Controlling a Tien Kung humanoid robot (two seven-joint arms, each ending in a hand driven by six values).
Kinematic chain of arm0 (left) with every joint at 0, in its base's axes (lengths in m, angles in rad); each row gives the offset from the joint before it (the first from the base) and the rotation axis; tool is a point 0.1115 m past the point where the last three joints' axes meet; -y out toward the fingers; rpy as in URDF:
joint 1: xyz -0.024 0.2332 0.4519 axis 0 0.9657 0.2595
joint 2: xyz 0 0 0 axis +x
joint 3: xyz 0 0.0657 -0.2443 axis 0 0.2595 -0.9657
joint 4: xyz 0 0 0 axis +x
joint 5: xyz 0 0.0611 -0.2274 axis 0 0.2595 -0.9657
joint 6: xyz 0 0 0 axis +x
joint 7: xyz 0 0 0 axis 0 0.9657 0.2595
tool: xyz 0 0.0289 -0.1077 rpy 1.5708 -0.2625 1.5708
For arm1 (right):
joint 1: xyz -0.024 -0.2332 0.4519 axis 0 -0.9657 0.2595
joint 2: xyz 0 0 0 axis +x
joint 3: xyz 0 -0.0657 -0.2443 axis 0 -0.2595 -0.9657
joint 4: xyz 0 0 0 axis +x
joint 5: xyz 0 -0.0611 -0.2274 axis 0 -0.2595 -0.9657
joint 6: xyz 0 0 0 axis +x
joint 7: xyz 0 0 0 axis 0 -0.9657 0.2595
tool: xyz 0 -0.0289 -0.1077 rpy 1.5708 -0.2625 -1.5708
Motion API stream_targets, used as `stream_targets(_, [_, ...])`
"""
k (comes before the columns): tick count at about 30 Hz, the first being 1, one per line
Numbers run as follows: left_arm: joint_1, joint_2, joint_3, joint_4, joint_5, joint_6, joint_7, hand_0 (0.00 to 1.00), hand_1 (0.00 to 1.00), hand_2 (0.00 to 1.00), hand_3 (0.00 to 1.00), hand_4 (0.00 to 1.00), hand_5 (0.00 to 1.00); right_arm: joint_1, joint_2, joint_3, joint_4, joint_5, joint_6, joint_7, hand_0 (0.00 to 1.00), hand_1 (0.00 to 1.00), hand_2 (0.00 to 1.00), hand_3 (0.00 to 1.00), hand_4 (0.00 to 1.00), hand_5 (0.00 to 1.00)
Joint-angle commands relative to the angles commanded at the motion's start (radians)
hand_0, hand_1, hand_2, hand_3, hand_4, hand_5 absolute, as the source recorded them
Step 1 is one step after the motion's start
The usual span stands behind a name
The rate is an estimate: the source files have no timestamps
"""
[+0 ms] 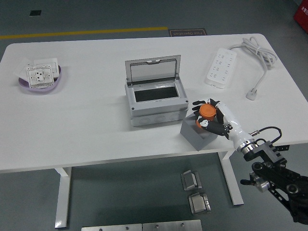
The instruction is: Pick up the cylinder from the cube,place it in the box,flap close box
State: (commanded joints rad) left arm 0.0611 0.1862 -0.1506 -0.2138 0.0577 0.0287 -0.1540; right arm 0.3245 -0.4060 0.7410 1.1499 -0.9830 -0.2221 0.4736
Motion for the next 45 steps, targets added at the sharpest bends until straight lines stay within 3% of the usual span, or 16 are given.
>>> stream_targets(1, [0.0, 0.0, -0.001, 0.0, 0.002, 0.0, 0.0, 0.644, 0.629, 0.553, 0.588, 0.613, 0.238, 0.002, -0.001, 0.001, 0.001, -0.002, -0.001, 0.0, 0.47, 0.415, 0.484, 0.438, 0.002, 0.002])
stream_targets(7, [-0.001, 0.001, -0.006, -0.002, 0.008, 0.001, 0.0, 0.644, 0.629, 0.553, 0.588, 0.613, 0.238, 0.017, -0.004, 0.007, 0.005, -0.017, -0.008, -0.003, 0.47, 0.415, 0.484, 0.438, 0.002, 0.002])
stream_targets(8, [-0.001, 0.001, -0.005, -0.002, 0.008, 0.001, 0.0, 0.643, 0.629, 0.554, 0.589, 0.614, 0.239, 0.02, -0.004, 0.007, 0.005, -0.02, -0.008, -0.003, 0.472, 0.413, 0.482, 0.356, 0.002, 0.002])
stream_targets(16, [-0.001, 0.001, 0.003, -0.002, 0.001, 0.001, 0.0, 0.642, 0.63, 0.554, 0.589, 0.615, 0.239, 0.053, -0.008, 0.002, 0.004, -0.033, -0.015, -0.005, 0.461, 0.404, 0.485, 0.344, 0.002, 0.002])
stream_targets(26, [-0.005, 0.008, 0.026, -0.001, -0.018, 0.002, 0.0, 0.642, 0.629, 0.553, 0.589, 0.619, 0.242, 0.231, 0.006, -0.092, 0.009, -0.222, -0.078, -0.103, 0.445, 0.409, 0.489, 0.33, 0.002, 0.002])
stream_targets(31, [-0.006, 0.014, 0.054, 0.003, -0.044, 0.003, 0.0, 0.642, 0.629, 0.553, 0.589, 0.619, 0.242, 0.353, 0.053, -0.185, -0.044, -0.346, -0.079, -0.172, 0.445, 0.409, 0.489, 0.33, 0.002, 0.002])
stream_targets(32, [-0.006, 0.015, 0.06, 0.003, -0.049, 0.004, 0.001, 0.641, 0.63, 0.553, 0.589, 0.619, 0.244, 0.375, 0.062, -0.2, -0.056, -0.365, -0.077, -0.18, 0.108, 0.268, 0.484, 0.326, 0.002, 0.002])
stream_targets(37, [-0.006, 0.02, 0.098, 0.007, -0.083, 0.004, 0.002, 0.641, 0.63, 0.553, 0.589, 0.619, 0.244, 0.494, 0.131, -0.295, -0.157, -0.439, -0.05, -0.21, 0.108, 0.268, 0.484, 0.326, 0.002, 0.002])
stream_targets(38, [-0.006, 0.021, 0.101, 0.008, -0.086, 0.004, 0.002, 0.642, 0.63, 0.553, 0.588, 0.619, 0.246, 0.514, 0.14, -0.312, -0.175, -0.441, -0.046, -0.212, 0.004, 0.213, 0.473, 0.323, 0.002, 0.002])
stream_targets(45, [-0.009, 0.028, 0.14, 0.012, -0.117, 0.002, 0.01, 0.642, 0.632, 0.553, 0.589, 0.619, 0.248, 0.656, 0.212, -0.452, -0.324, -0.402, -0.02, -0.204, 0.002, 0.204, 0.468, 0.319, 0.002, 0.002])
